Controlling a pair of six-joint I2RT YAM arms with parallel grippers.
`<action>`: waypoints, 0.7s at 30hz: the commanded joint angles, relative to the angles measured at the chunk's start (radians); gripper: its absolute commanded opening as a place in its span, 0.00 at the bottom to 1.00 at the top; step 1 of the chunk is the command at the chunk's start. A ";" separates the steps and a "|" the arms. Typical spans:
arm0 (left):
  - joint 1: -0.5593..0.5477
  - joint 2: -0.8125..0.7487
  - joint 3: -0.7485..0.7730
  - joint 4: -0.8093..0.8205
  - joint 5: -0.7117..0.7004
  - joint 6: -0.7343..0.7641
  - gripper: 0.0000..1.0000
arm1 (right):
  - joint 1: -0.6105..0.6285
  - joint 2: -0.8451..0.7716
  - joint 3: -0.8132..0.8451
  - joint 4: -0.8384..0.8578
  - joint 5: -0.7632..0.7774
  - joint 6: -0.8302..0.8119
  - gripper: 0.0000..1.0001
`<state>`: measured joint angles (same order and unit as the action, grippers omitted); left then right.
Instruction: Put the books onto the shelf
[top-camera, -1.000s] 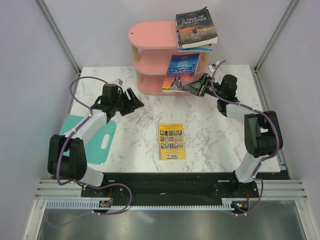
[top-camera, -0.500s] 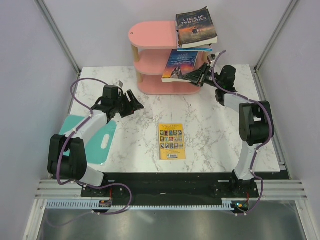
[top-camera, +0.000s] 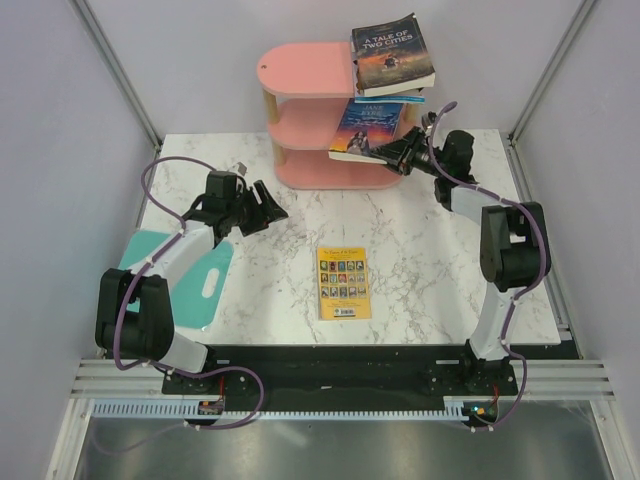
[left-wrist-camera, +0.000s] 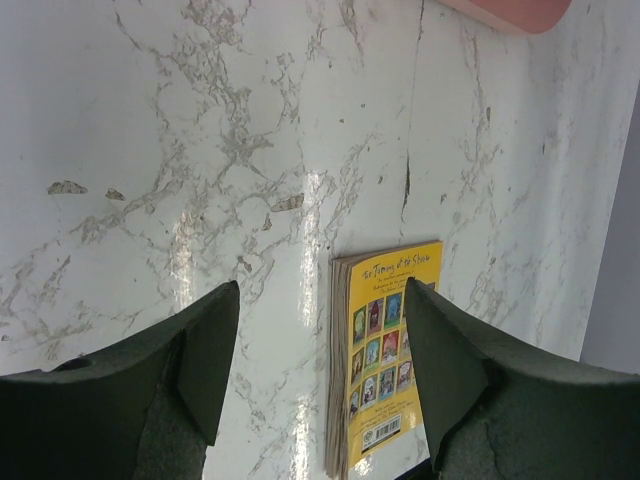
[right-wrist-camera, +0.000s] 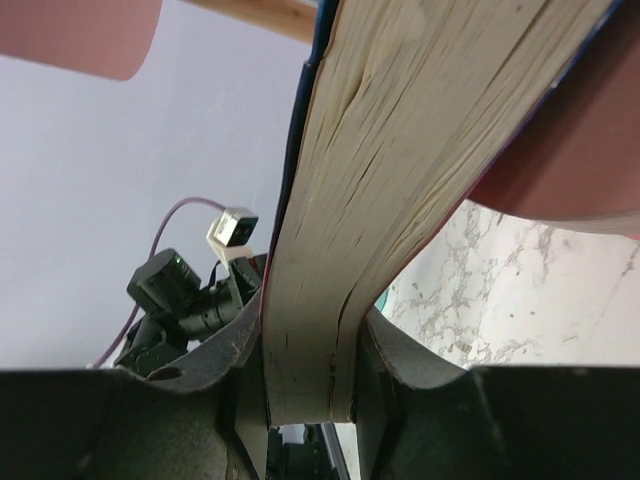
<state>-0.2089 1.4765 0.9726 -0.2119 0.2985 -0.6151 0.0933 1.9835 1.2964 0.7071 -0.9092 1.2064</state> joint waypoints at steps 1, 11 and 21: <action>0.000 -0.021 -0.009 0.009 0.033 0.032 0.73 | -0.023 -0.109 0.032 -0.061 0.102 -0.141 0.29; 0.000 -0.024 -0.017 0.023 0.053 0.032 0.72 | -0.066 -0.172 0.004 -0.196 0.208 -0.145 0.51; 0.000 -0.031 -0.026 0.040 0.091 0.032 0.71 | -0.087 -0.149 -0.003 -0.158 0.224 -0.130 0.58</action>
<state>-0.2089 1.4765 0.9577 -0.2073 0.3511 -0.6147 0.0059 1.8683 1.2842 0.4576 -0.6952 1.0740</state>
